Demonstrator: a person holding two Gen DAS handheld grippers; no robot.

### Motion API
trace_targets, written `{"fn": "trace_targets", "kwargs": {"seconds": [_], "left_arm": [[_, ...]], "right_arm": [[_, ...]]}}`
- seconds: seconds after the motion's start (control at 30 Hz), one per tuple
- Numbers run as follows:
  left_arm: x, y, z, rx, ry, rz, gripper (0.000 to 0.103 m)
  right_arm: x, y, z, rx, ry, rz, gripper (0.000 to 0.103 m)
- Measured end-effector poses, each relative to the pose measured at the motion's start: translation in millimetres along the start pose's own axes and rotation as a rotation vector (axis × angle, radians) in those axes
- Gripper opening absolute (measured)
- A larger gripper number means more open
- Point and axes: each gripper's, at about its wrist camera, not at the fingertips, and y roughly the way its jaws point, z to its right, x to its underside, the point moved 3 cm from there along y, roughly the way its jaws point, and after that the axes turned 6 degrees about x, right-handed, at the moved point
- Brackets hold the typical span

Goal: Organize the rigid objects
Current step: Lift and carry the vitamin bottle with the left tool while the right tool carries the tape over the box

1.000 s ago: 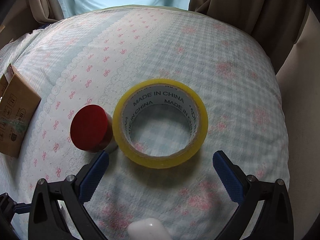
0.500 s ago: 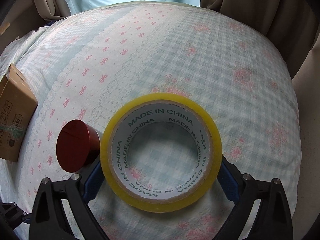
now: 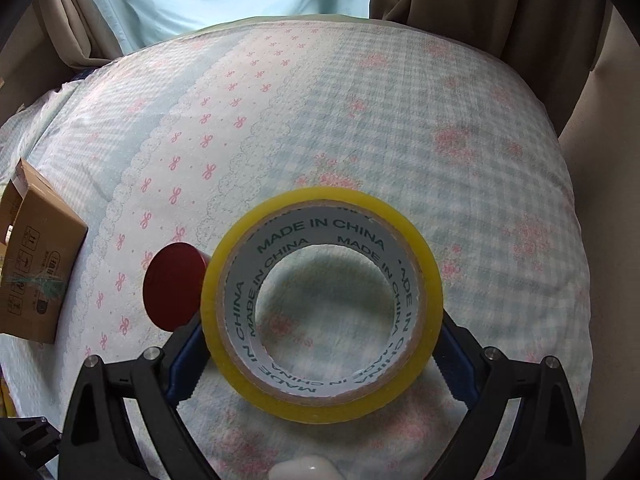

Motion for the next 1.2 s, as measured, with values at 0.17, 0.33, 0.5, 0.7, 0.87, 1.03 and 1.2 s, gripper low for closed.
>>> {"fn": "trace_targets", "kwargs": {"seconds": [0.17,0.33,0.5,0.7,0.87,1.03,1.2], "left_arm": [[1.6,-41.9,2.0,0.04,-0.016,0.031,0.046],[9.3,-105.0,6.1,0.074,-0.026,0.096,0.046],[12.9,-171.3,13.5,0.077,-0.01,0.167,0.046],[-3.6,-242.6,4.5,0.033,0.047,0.231,0.046],[-15.7,-296.6,-29.9,0.013,0.01,0.31,0.046],[-25.1,-332.5,-77.8,-0.035,-0.022,0.361,0.046],[-38.7,-356.1,-140.2,-0.076,-0.057,0.377,0.046]], "right_arm": [[2.5,-44.6,0.9,0.016,0.048,0.03,0.095],[-4.8,-105.0,-9.3,0.022,0.074,0.06,0.095],[-16.3,-172.0,-33.7,0.003,0.063,0.068,0.095],[-34.9,-232.4,-79.4,-0.025,0.022,0.117,0.095],[-46.8,-263.8,-122.9,-0.076,0.007,0.14,0.095],[-53.7,-274.2,-176.9,-0.152,-0.024,0.141,0.095],[-61.3,-262.4,-233.9,-0.196,-0.049,0.109,0.095]]}}
